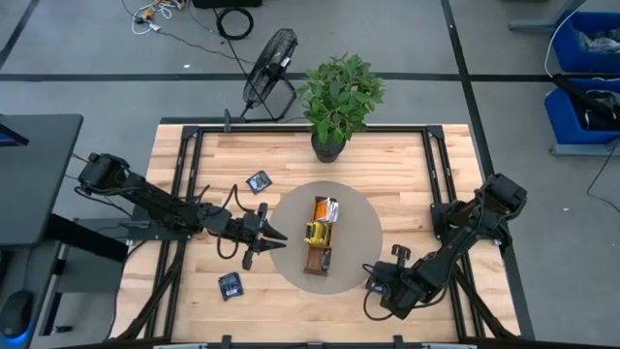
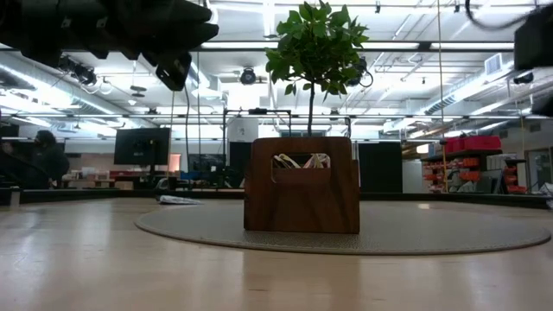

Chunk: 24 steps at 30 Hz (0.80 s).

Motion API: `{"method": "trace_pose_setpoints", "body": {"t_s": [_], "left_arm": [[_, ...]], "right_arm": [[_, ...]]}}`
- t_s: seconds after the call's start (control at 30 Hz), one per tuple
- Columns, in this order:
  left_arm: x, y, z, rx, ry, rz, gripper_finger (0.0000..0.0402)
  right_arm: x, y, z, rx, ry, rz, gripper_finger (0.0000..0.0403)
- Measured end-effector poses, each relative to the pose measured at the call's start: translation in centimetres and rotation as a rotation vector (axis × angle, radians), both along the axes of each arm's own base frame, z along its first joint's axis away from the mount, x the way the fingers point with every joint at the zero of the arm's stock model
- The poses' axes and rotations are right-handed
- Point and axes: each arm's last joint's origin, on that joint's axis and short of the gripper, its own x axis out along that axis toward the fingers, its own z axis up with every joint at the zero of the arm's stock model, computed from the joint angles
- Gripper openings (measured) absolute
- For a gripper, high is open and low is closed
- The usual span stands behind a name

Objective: Pick & Place Tea
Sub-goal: Put the purple tea bag into the bottom compartment of the bottom section wooden organizer

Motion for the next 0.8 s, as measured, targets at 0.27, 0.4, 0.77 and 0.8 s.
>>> {"method": "trace_pose_setpoints", "body": {"t_s": [0.27, 0.4, 0.77, 0.8], "left_arm": [[0.0, 0.0, 0.0, -0.100, 0.018, 0.003, 0.0087], [0.0, 0.0, 0.0, -0.156, 0.028, 0.005, 0.0087], [0.0, -0.1, 0.5, -0.270, 0.007, 0.003, 0.0087], [0.0, -0.1, 0.6, -0.271, 0.002, -0.001, 0.0087]], "right_arm": [[1.0, 0.5, 3.3, -0.230, -0.076, 0.136, 0.0001], [2.0, 0.8, 4.9, -0.361, -0.166, 0.221, 0.0000], [4.6, -0.6, 6.5, -0.711, -0.244, 0.354, 0.0000], [5.0, -0.9, 6.6, -0.744, -0.247, 0.362, 0.0000]]}}
